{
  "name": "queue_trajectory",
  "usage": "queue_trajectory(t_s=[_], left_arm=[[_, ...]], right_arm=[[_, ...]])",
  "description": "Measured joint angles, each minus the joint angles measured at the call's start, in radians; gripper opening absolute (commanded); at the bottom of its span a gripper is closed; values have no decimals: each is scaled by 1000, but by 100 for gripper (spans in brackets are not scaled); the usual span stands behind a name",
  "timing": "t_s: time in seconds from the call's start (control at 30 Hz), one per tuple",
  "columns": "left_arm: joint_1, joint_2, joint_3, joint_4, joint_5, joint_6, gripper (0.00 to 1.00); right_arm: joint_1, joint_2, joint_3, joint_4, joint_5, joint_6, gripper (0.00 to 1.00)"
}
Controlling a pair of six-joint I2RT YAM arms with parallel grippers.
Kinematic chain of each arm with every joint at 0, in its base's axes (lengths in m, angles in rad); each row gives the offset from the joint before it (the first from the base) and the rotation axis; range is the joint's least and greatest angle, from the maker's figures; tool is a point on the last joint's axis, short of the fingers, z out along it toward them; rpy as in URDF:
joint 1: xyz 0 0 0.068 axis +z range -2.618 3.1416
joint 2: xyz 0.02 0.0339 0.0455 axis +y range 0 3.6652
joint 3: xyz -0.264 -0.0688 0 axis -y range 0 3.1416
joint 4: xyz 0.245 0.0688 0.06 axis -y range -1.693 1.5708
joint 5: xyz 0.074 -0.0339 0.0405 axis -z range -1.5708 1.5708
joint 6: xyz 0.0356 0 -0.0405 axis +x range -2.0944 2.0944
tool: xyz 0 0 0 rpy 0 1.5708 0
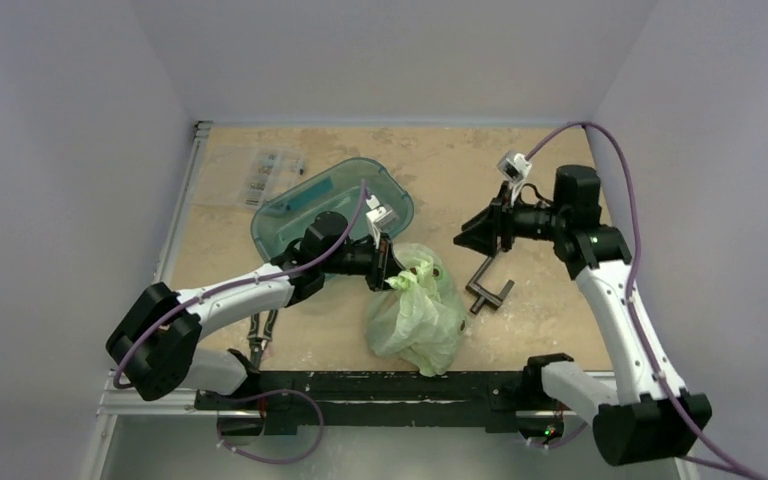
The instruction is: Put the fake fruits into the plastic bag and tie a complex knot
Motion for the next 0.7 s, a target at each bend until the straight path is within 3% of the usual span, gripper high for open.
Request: queue_trajectory(t_s=[0.2, 0.37, 0.43, 0.57, 0.7], left_arm=[[0, -12, -5, -14, -6, -18, 0], [0, -43, -34, -16, -15, -39, 0], [0, -42, -36, -16, -15, -45, 0], [-9, -42, -47, -11, -14, -65, 0], [-45, -40, -68, 15, -5, -94, 0]], right_arm=[[-9, 206, -56, -225, -27, -114, 49], [60, 240, -122, -282, -94, -117, 54], [132, 229, -160, -235, -117, -71, 58], [263, 180, -272, -24, -119, 117, 77], [321, 198, -300, 154, -95, 252, 86]])
